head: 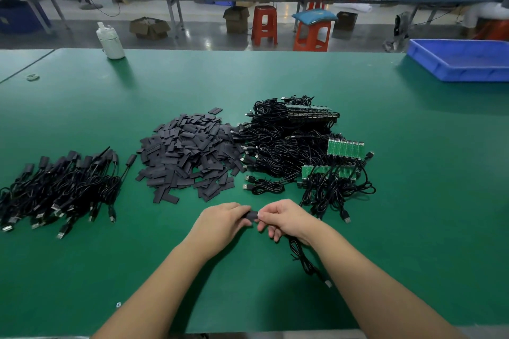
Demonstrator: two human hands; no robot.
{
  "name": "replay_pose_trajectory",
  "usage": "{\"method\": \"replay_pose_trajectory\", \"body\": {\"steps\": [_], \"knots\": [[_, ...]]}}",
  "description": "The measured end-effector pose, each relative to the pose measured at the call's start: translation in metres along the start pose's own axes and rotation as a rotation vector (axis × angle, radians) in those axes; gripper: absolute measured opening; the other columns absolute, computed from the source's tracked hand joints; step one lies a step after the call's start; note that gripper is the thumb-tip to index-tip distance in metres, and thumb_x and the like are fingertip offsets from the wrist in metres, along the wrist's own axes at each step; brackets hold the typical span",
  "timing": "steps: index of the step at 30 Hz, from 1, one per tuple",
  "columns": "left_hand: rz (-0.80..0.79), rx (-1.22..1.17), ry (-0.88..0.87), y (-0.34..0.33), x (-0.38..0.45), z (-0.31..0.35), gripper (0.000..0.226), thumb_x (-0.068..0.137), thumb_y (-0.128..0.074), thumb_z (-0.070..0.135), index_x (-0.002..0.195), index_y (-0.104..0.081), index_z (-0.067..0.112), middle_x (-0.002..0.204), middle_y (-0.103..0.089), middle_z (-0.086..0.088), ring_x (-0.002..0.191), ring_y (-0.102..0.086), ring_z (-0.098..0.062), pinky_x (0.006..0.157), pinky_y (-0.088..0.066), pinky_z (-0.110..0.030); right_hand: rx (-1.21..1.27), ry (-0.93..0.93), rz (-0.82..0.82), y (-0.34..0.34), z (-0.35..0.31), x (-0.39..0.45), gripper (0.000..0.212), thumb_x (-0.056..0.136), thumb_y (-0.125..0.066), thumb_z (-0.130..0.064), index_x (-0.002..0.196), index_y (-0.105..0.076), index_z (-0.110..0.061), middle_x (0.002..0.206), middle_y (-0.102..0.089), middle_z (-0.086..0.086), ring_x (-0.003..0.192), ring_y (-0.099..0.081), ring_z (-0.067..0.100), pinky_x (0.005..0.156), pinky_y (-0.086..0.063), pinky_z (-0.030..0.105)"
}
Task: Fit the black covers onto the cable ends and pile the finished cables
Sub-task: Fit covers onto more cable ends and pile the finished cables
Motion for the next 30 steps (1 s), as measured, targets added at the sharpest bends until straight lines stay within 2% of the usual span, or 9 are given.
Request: {"method": "replay_pose_trajectory", "body": {"steps": [7, 11, 15, 18, 20, 26, 30], "knots": [[0.05, -0.149, -0.006, -0.001, -0.001, 0.003, 0.024, 0.097, -0.059, 0.035, 0.114, -0.071, 0.023, 0.104, -0.071, 0.009, 0.095, -0.064, -0.012, 0.081, -0.053, -0.032, -0.043, 0.005, 0.0, -0.004, 0.001, -0.003, 0.02, 0.103, -0.052, -0.011, 0.114, -0.066, -0.002, 0.081, -0.07, 0.001, 0.056, -0.054, 0.007, 0.049, -0.048, 0.021], [0.042, -0.239, 0.014, -0.003, -0.001, 0.003, 0.018, 0.096, -0.062, 0.026, 0.109, -0.072, 0.021, 0.1, -0.071, 0.01, 0.09, -0.065, -0.008, 0.083, -0.053, -0.03, -0.064, 0.006, 0.031, -0.005, 0.002, -0.002, 0.019, 0.103, -0.053, -0.014, 0.111, -0.068, -0.005, 0.076, -0.07, -0.002, 0.052, -0.052, 0.007, 0.047, -0.048, 0.021], [0.039, -0.254, 0.007, -0.006, -0.002, 0.004, 0.017, 0.096, -0.061, 0.024, 0.108, -0.072, 0.02, 0.099, -0.071, 0.009, 0.087, -0.064, -0.008, 0.081, -0.053, -0.03, -0.155, 0.019, 0.044, -0.007, 0.002, -0.003, 0.019, 0.103, -0.052, -0.018, 0.096, -0.07, -0.012, 0.065, -0.066, -0.009, 0.049, -0.05, 0.006, 0.047, -0.046, 0.022], [0.046, -0.25, 0.001, -0.007, -0.002, 0.005, 0.016, 0.096, -0.062, 0.023, 0.108, -0.072, 0.02, 0.099, -0.071, 0.01, 0.087, -0.064, -0.008, 0.081, -0.053, -0.028, -0.221, 0.025, 0.04, -0.008, 0.001, -0.004, 0.029, 0.104, -0.049, -0.021, 0.079, -0.063, -0.017, 0.049, -0.056, -0.012, 0.043, -0.045, 0.005, 0.047, -0.044, 0.022], [0.047, -0.249, -0.004, -0.008, -0.002, 0.006, 0.016, 0.096, -0.062, 0.023, 0.108, -0.072, 0.019, 0.099, -0.071, 0.009, 0.087, -0.064, -0.008, 0.081, -0.053, -0.028, -0.238, 0.022, 0.039, -0.008, 0.001, -0.005, 0.032, 0.104, -0.048, -0.021, 0.075, -0.061, -0.017, 0.046, -0.053, -0.012, 0.042, -0.045, 0.006, 0.047, -0.043, 0.022], [0.034, -0.187, -0.02, -0.011, 0.001, 0.008, 0.018, 0.096, -0.061, 0.023, 0.11, -0.072, 0.018, 0.1, -0.072, 0.007, 0.089, -0.065, -0.012, 0.081, -0.052, -0.025, -0.253, 0.016, 0.034, -0.008, 0.002, -0.005, 0.031, 0.105, -0.048, -0.021, 0.078, -0.062, -0.015, 0.051, -0.056, -0.01, 0.046, -0.049, 0.007, 0.05, -0.046, 0.022], [0.011, -0.174, -0.003, -0.013, 0.004, 0.011, 0.02, 0.097, -0.059, 0.02, 0.112, -0.072, 0.016, 0.103, -0.072, 0.004, 0.091, -0.066, -0.016, 0.081, -0.052, -0.026, -0.055, 0.016, -0.006, -0.01, 0.002, -0.006, 0.025, 0.106, -0.044, -0.009, 0.095, -0.066, -0.014, 0.081, -0.07, -0.003, 0.056, -0.058, 0.008, 0.052, -0.051, 0.021]]}}
Point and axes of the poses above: each hand's wrist, its own x-axis towards the middle knuckle, its own y-axis out of the back of the hand, z = x × y, the point moved 1 cm from there along x, towards the middle knuckle
